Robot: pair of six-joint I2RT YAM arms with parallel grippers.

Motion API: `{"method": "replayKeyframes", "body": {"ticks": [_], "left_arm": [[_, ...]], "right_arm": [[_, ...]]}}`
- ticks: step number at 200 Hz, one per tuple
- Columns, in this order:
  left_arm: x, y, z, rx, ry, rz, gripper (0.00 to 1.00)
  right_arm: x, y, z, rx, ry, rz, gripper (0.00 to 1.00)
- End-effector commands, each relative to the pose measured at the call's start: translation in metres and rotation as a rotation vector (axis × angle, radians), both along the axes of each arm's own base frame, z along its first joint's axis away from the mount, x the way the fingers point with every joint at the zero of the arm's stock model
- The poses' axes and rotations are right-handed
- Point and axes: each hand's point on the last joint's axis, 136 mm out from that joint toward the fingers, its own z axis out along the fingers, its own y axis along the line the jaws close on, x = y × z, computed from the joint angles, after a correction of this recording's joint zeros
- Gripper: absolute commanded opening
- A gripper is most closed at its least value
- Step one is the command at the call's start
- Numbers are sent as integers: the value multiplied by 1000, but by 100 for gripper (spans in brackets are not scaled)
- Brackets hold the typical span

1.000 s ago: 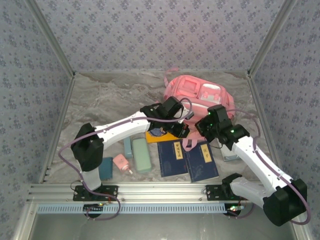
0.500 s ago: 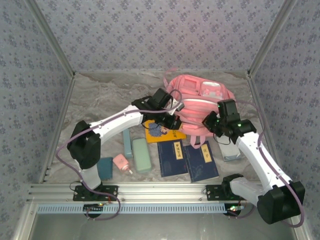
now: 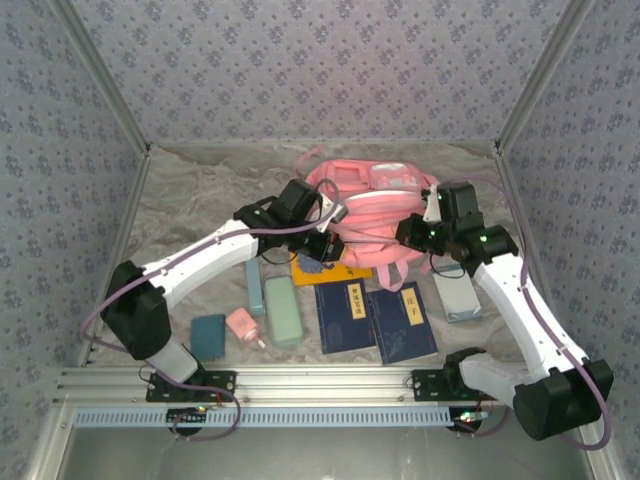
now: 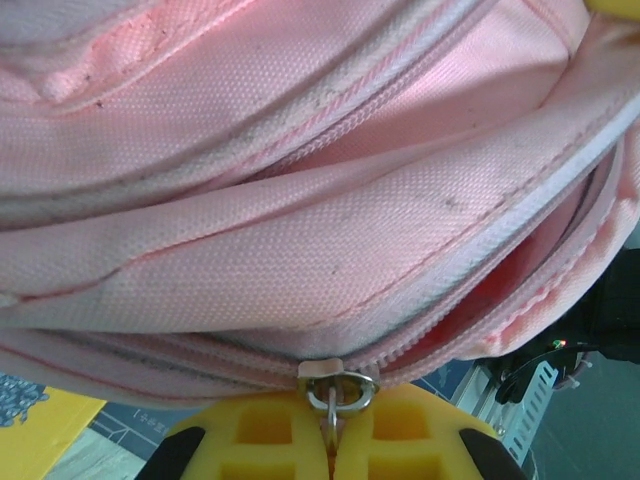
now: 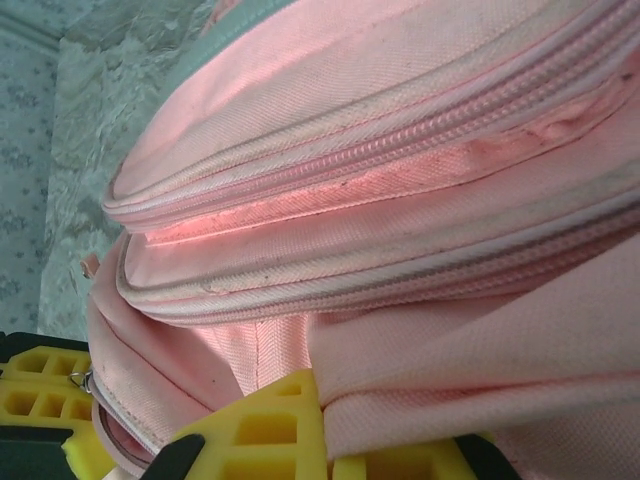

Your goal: Pack the student bag

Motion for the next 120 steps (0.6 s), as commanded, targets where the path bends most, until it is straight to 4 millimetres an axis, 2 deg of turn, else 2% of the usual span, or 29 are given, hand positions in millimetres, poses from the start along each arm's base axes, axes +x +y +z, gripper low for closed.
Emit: {"method": "replayKeyframes", "body": {"ticks": [1,51,93,120], "left_arm": [[9,23,-4,45,-7,65,0],[33,40,-11,51,12,130,0],[58,58,-23,49,49,206,0],[74,69,-32,45,76,246,0]], "right_arm": [[10,-10,25,-114,-107,33,0],[19,-31,22,-150,-100,-33,0],[23,-29,25,-137,-122,-7,0],[24,-35,21,-166,-113,-25,0]]}}
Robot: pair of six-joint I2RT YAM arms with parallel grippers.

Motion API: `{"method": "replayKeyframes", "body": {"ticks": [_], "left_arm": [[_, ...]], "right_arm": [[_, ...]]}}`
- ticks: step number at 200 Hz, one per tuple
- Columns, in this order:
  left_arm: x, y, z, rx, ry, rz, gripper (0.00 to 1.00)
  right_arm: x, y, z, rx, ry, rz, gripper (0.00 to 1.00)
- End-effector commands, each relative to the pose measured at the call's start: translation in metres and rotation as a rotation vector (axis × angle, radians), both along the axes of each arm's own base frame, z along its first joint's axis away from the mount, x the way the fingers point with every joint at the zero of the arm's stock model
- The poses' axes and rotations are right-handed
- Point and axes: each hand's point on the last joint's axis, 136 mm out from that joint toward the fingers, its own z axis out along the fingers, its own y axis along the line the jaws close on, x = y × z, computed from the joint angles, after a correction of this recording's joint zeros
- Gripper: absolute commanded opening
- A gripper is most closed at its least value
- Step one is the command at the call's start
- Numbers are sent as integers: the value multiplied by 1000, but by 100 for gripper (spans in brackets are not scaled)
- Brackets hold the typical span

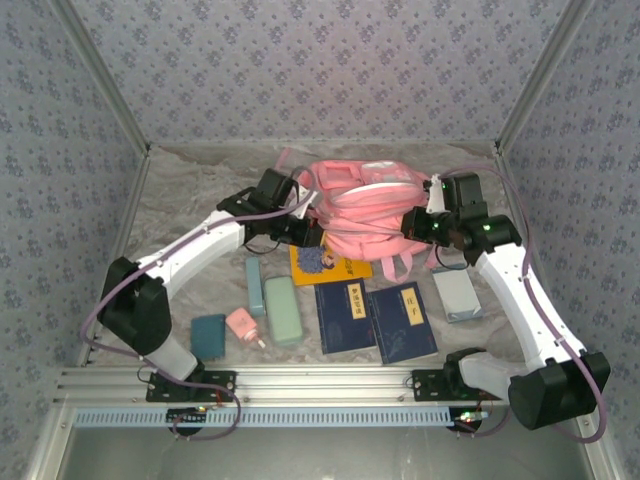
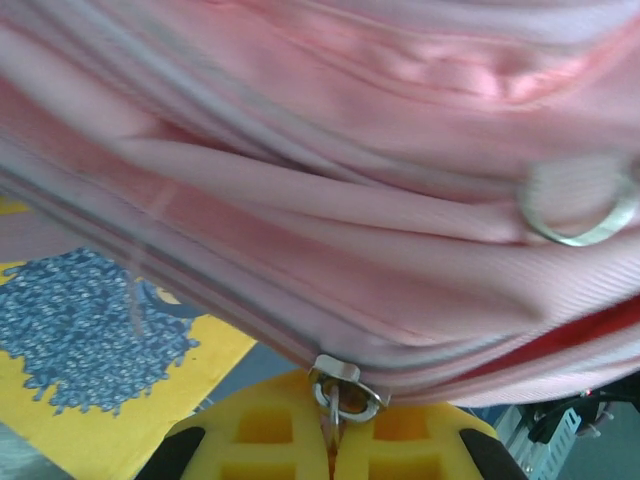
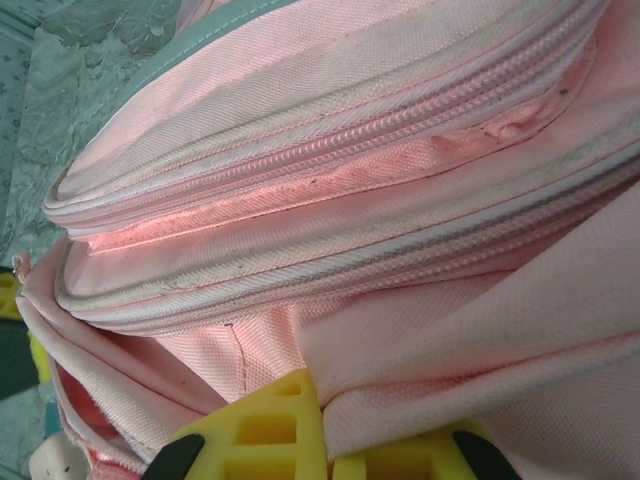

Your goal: Pack the student bag

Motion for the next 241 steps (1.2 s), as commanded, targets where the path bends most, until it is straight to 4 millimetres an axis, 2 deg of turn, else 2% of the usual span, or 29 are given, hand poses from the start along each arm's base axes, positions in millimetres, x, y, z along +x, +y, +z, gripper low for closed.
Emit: {"method": "replayKeyframes", "body": {"ticks": [1,27,33,39,45,53,68,86,107,137,175,217,241], "left_arm": [[24,24,-14,36,22,96,0],[30,20,-18,20,43,91,0],[29,15,-16,2,46,78,0],[27,10,-12,-16,40,66,0],[25,5,-8,-30,29,55,0],[21,-3,-3,-46,16,34,0],[11,-17,4,-74,10,1,0],[-2,-35,11,-111,6,-37,0],[-15,-55,13,-134,7,-73,0],[-28,-81,14,-146,15,-113,0],[-39,-102,12,-135,14,-153,0],[-42,-107,11,-142,19,-158,0],[-45,-110,11,-142,17,-167,0]], "right_arm": [[12,-21,17,-87,-84,-42,0],[16,-29,12,-99,-60,-100,0],[18,-28,10,-88,-50,-110,11],[17,-28,7,-81,-31,-120,29],[16,-29,4,-79,-10,-136,41],[14,-32,3,-87,-1,-148,48],[12,-40,15,-71,-34,-221,57],[1,-39,32,37,-51,-291,60],[-11,-27,34,160,-22,-308,64],[-27,-12,1,259,185,-415,65],[-48,20,-19,378,265,-445,67],[-66,18,-51,407,341,-540,67],[-61,21,-66,448,354,-564,67]]}}
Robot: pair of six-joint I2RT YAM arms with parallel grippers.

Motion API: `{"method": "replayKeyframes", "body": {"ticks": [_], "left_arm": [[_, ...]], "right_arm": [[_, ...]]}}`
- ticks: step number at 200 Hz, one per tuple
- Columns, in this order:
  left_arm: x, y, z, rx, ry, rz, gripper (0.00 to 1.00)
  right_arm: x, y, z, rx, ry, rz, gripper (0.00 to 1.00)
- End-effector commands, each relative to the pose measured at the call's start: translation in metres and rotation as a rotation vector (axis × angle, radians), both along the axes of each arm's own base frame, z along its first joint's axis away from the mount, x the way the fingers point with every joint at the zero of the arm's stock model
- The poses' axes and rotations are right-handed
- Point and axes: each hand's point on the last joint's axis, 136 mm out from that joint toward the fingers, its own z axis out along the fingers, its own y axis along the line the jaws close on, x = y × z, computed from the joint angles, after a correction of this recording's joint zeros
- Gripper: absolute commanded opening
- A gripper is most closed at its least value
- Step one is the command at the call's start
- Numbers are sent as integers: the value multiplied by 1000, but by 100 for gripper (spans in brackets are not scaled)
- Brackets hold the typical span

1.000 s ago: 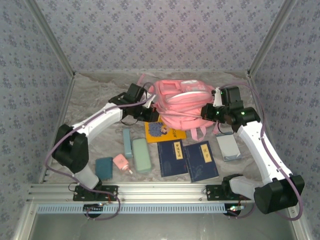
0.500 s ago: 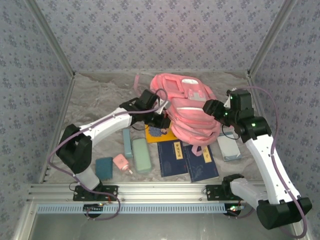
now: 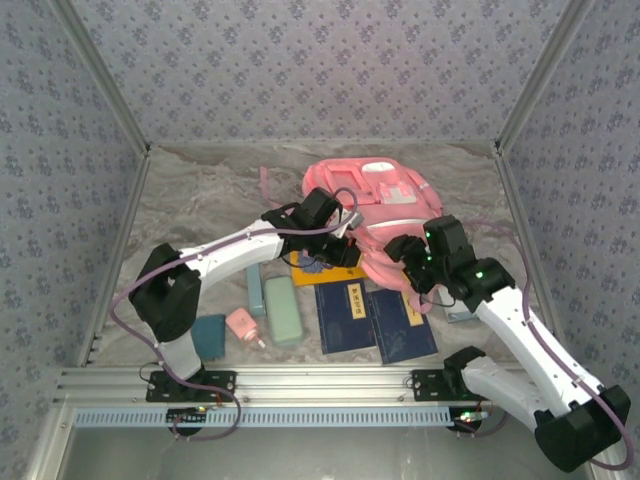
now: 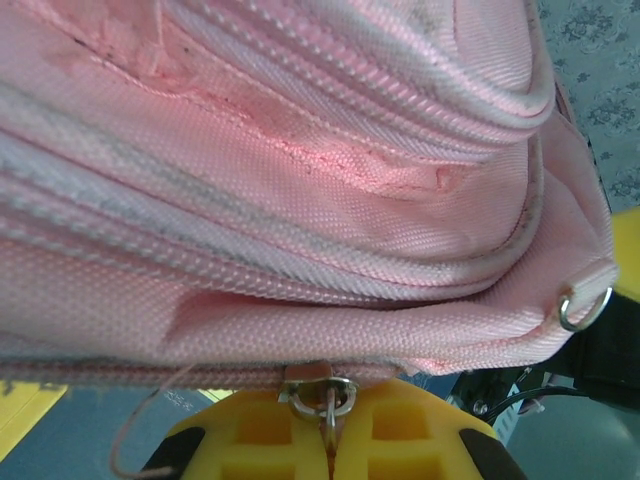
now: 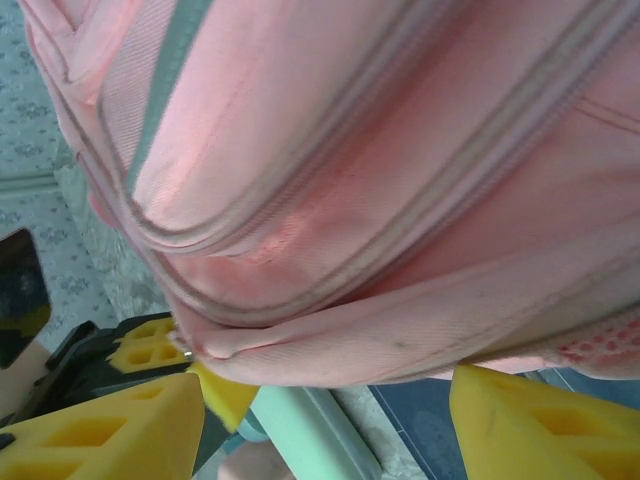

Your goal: Pack the student bag

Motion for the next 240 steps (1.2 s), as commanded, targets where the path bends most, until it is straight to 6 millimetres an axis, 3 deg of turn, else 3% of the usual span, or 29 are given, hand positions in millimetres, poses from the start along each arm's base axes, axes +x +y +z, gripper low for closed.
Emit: {"method": "replayKeyframes", "body": {"ticks": [1,20,38,51,71,96,155,240], "left_arm": [[6,-19,34,-102,-73,-21,0],[3,-21,33,-96,-78,-33,0],[1,-21,31,-77,-92,-45,0],[0,-20,30,-67,-96,-50,0],[-1,-17,29,-46,-105,-57,0],[0,-12,32,-3,-128,-71,0],[17,0,46,98,-176,-66,1],[46,38,28,154,-115,3,4]], "right_arm": [[6,1,-13,55,28,-92,67],[12,3,-24,43,51,-92,67],[26,6,-20,47,9,-94,66],[34,4,-18,30,-12,-111,58],[41,-6,-20,-43,-31,-137,38],[42,-24,-27,-140,-33,-166,0],[45,-45,-20,-197,-53,-171,0],[46,-52,-12,-219,-68,-157,0]]}}
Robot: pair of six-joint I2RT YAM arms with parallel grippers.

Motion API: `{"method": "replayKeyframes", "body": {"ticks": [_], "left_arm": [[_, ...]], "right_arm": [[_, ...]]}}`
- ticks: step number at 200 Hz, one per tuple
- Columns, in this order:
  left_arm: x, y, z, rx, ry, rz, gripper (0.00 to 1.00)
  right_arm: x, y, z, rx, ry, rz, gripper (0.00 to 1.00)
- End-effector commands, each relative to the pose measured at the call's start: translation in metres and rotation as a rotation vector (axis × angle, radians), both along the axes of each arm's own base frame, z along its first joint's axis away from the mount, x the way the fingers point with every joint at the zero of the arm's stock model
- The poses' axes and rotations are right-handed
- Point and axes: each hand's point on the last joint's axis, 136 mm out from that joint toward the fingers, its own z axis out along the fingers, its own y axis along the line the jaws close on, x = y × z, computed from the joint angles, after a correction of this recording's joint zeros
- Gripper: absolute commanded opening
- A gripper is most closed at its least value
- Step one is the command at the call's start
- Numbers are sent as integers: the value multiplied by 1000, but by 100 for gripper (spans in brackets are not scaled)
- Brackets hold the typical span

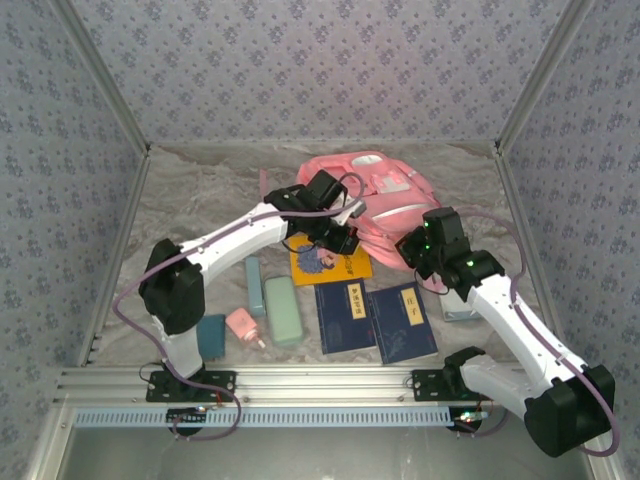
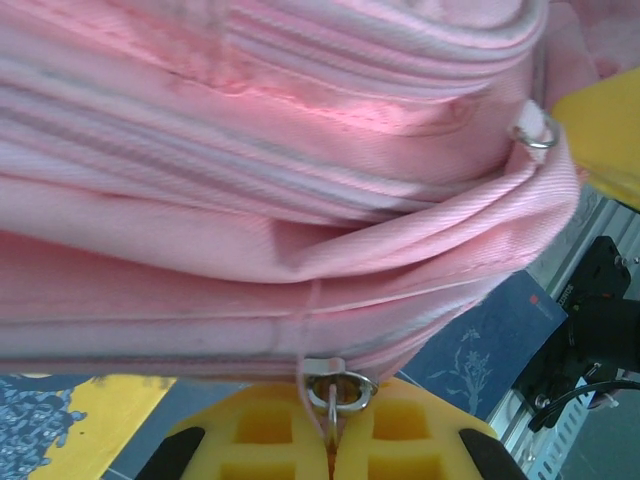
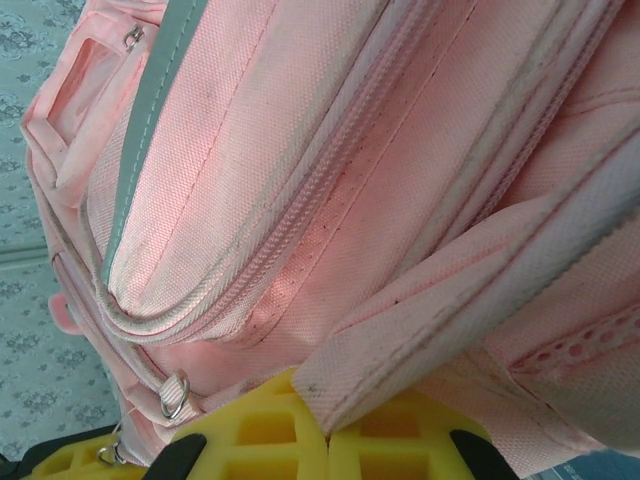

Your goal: Pack the student bag

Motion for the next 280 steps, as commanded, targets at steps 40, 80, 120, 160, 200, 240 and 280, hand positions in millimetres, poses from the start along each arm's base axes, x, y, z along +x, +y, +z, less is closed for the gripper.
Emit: {"method": "replayKeyframes", "body": {"ticks": [40,80,120,160,200,240,280], "left_arm": [[33,40,-1,44,0,88,6],[49,54,-7,48,4,141,9],[53,55,-3,40,-3,149,31],[37,63,32,-33,-48,156,47],[35,67,54,-49,-77,170,51],[31,58,53,-52,-58,152,52],[12,48,28,16,-13,144,52]], "right_arm": [[1,-34,-2,-138,11,-79,0],[6,-32,1,-152,-14,-65,0],[9,-18,5,-158,-31,-15,0],[4,-8,1,-203,-29,55,0],[-8,-15,-19,-282,2,100,54],[-20,-42,-19,-436,15,143,75],[-28,-3,-17,-380,-80,422,75]]}}
